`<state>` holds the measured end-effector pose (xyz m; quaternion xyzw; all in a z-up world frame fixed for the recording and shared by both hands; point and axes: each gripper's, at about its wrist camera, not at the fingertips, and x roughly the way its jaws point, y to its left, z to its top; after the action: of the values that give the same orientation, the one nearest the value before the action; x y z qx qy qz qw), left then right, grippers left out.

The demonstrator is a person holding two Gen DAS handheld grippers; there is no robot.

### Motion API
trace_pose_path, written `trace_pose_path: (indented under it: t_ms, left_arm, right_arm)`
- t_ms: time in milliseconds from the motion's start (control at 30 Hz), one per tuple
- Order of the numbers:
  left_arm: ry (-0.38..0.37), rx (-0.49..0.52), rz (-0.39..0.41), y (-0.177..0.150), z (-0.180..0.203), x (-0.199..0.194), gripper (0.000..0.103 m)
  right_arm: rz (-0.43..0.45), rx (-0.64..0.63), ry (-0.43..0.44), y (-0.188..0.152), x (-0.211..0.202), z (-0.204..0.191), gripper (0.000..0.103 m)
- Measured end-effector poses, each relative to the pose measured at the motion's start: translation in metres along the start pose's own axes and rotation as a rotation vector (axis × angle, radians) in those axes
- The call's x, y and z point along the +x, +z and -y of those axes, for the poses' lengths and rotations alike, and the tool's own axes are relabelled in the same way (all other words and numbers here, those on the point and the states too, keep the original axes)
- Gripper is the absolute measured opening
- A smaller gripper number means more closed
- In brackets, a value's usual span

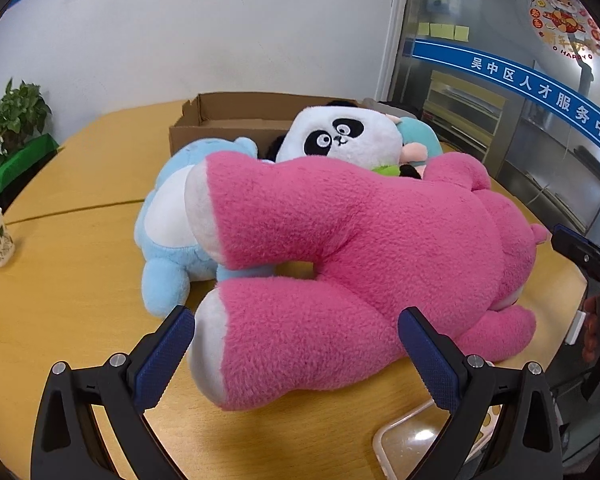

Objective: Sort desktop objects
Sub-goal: 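Move both tools toward the pink bear lying on the table, then grasp the pink bear's leg with the left gripper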

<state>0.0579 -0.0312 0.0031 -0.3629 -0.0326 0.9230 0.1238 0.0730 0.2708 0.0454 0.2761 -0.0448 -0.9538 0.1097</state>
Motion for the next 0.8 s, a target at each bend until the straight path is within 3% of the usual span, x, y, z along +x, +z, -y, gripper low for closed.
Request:
trace_pose_path:
  t_ms: [133,333,400,500,667,800]
  left_arm:
    - [-0.044,-0.027,-0.03,0.0,-0.014,0.013,0.103]
    - [-0.162,-0.104,-0.096,-0.007,-0.034,0.037,0.101]
    - [-0.196,-0.128,-0.108,-0.009,-0.038,0.039,0.093]
    - [-0.214,-0.131,-0.099,-0.009,-0.039,0.029,0.079]
    - [-0.246,-0.136,-0.085,-0.009,-0.041,0.011,0.052]
    - [-0.249,-0.142,-0.064,-0.008,-0.048,-0.009,0.05]
  right_arm:
    - [-0.01,0.038,-0.01,0.005,0.006,0.034,0.103]
    - [-0.079,0.053,0.104,0.011,0.049,0.06,0.103]
    - [-0.126,0.079,0.158,0.005,0.072,0.063,0.102]
    - [-0.134,0.19,0.278,-0.003,0.085,0.073,0.091]
    - [-0.109,0.166,0.291,-0.002,0.074,0.067,0.074]
    - [-0.042,0.162,0.326,0.011,0.052,0.059,0.065]
